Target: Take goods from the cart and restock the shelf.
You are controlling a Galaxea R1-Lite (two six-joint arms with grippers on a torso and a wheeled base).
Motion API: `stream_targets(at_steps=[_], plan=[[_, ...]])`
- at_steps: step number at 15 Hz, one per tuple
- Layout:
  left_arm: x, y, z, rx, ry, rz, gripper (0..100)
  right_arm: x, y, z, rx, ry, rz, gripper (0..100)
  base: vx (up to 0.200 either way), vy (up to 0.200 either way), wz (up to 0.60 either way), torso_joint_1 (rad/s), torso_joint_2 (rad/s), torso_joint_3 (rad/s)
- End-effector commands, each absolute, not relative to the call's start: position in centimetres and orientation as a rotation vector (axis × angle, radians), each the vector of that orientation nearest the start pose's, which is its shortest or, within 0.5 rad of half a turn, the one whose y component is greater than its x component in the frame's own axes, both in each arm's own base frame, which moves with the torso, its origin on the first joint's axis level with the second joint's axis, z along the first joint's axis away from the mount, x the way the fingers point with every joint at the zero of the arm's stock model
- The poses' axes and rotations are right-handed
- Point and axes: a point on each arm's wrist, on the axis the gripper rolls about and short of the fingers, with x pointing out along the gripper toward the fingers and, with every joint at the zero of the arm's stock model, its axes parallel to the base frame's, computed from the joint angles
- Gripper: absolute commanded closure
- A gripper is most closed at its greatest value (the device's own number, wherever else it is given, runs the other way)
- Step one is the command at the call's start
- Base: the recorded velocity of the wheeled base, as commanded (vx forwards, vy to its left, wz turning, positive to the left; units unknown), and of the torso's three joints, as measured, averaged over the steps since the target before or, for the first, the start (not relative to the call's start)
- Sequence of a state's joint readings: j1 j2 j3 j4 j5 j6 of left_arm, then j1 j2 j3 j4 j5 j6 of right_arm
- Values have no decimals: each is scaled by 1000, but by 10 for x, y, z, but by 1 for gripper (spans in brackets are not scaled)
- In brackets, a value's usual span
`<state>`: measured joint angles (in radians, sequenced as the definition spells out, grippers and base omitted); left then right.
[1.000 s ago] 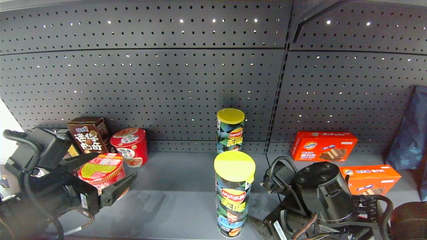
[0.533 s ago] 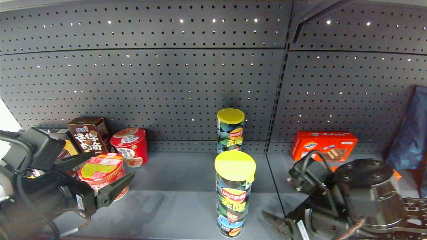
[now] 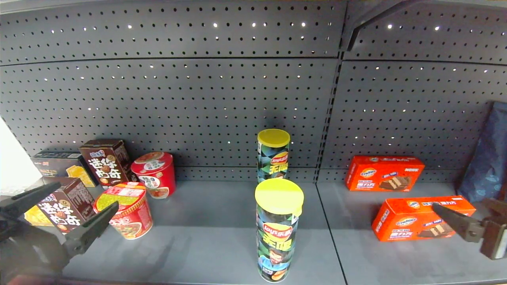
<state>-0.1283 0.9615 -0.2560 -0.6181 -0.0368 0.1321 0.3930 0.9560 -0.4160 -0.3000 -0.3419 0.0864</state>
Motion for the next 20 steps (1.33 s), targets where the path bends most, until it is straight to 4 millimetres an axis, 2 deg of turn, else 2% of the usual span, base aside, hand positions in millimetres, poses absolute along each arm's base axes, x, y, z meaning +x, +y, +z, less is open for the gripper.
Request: stream_targets(at_steps=[1, 2, 4, 5, 8, 10, 13, 20], plan=[[77, -6, 161, 134, 48, -108, 0, 60, 3, 181, 95, 130, -173, 0, 0, 0, 0, 0, 0, 0], [59, -3, 147, 135, 50, -54, 0, 45, -4, 173, 123, 115, -278, 0, 0, 0, 0, 0, 0, 0], [29, 0, 130, 139, 17, 3, 0, 19, -8, 159, 137, 73, -380, 0, 0, 0, 0, 0, 0, 0], [12, 1, 120, 139, 11, 8, 0, 6, -8, 148, 130, 52, -378, 0, 0, 0, 0, 0, 0, 0], [-22, 2, 90, 141, 3, 3, 0, -15, -6, 109, 55, -3, -338, 0, 0, 0, 0, 0, 0, 0], [-21, 2, 94, 134, -26, 2, 0, -23, -6, 84, -15, -35, -281, 0, 0, 0, 0, 0, 0, 0], [-18, 1, 83, 129, 2, -17, 0, -24, -4, 84, -23, -45, -179, 0, 0, 0, 0, 0, 0, 0], [-18, 0, 76, 22, 67, -79, 0, -24, -4, 84, -6, -43, -190, 0, 0, 0, 0, 0, 0, 0]])
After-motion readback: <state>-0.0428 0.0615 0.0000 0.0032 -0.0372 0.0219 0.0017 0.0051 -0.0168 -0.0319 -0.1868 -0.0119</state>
